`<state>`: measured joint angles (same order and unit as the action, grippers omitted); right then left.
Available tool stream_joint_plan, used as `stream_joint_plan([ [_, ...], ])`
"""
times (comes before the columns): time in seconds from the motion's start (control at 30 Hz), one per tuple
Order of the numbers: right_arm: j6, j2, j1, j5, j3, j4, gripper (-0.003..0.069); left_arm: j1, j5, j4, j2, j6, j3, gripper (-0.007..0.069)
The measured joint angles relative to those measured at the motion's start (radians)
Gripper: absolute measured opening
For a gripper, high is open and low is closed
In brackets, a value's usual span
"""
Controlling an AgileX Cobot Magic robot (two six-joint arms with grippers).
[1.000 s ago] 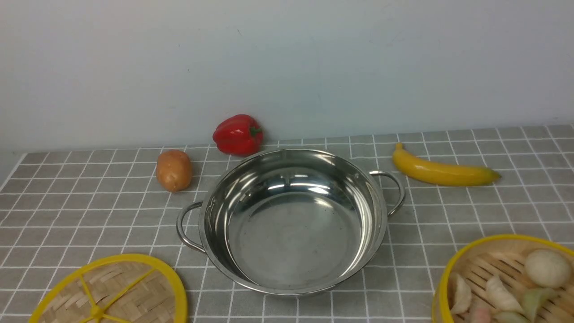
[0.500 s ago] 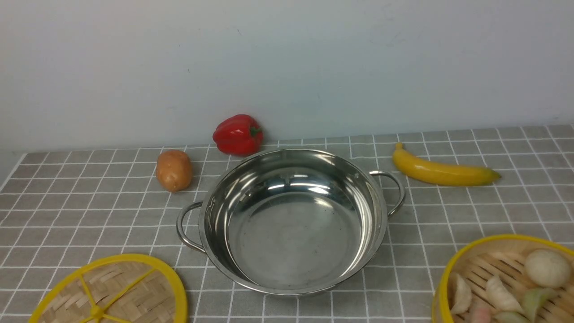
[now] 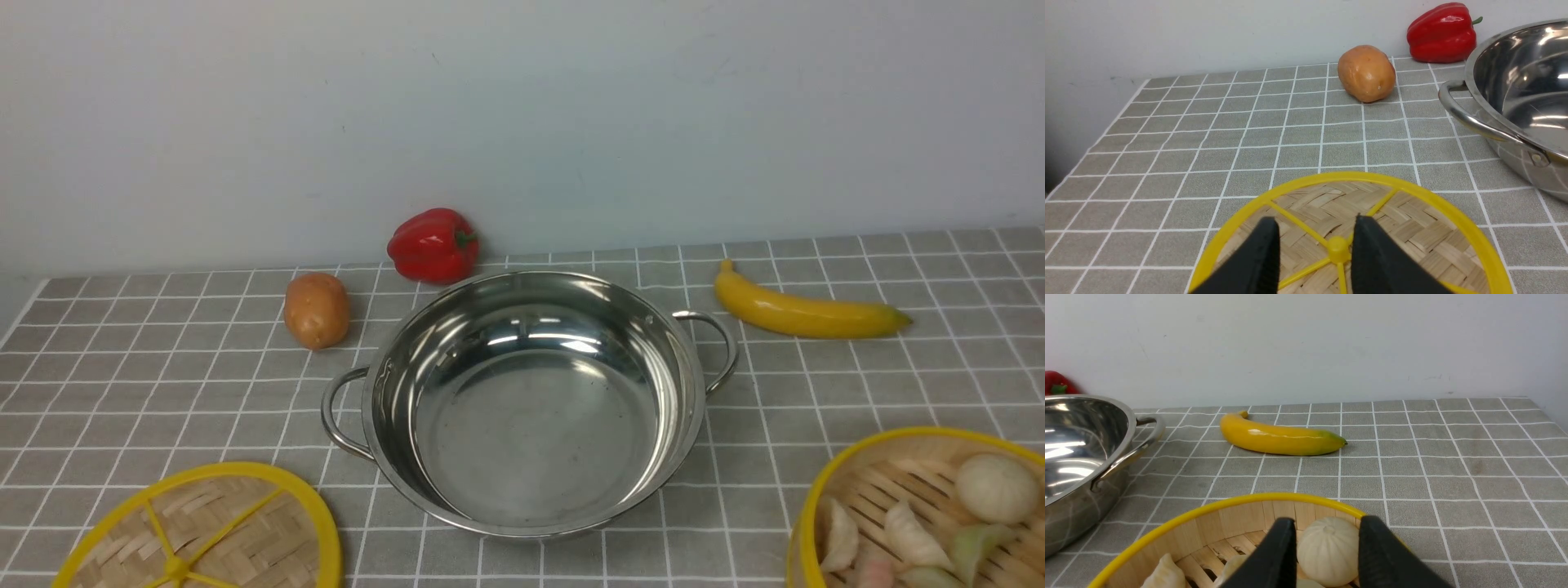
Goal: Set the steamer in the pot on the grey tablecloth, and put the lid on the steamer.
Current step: 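Reach for and grasp the rim of the bamboo steamer holding the buns with the right gripper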
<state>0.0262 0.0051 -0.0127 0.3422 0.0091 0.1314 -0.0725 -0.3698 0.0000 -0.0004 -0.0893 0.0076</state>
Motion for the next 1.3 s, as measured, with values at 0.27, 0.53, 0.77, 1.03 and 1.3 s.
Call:
stream_joint_plan([
  [0.27,0.029,0.0,0.0,-0.032,0.0,0.037,0.024,0.0,0.0,0.0,0.0,0.0,0.0,0.0243],
  [0.53,0.041,0.024,0.0,0.136,-0.279,0.118,0.024,0.0,0.0,0.0,0.0,0.0,0.0,0.0243],
  [0.77,0.052,0.098,0.0,0.263,-0.483,0.246,0.024,0.0,0.0,0.0,0.0,0.0,0.0,0.0243],
  [1.03,-0.083,0.256,0.0,0.606,-0.574,0.324,0.024,0.0,0.0,0.0,0.0,0.0,0.0,0.0243],
  [1.3,-0.504,0.613,0.0,0.638,-0.579,0.567,0.024,0.0,0.0,0.0,0.0,0.0,0.0,0.0243],
])
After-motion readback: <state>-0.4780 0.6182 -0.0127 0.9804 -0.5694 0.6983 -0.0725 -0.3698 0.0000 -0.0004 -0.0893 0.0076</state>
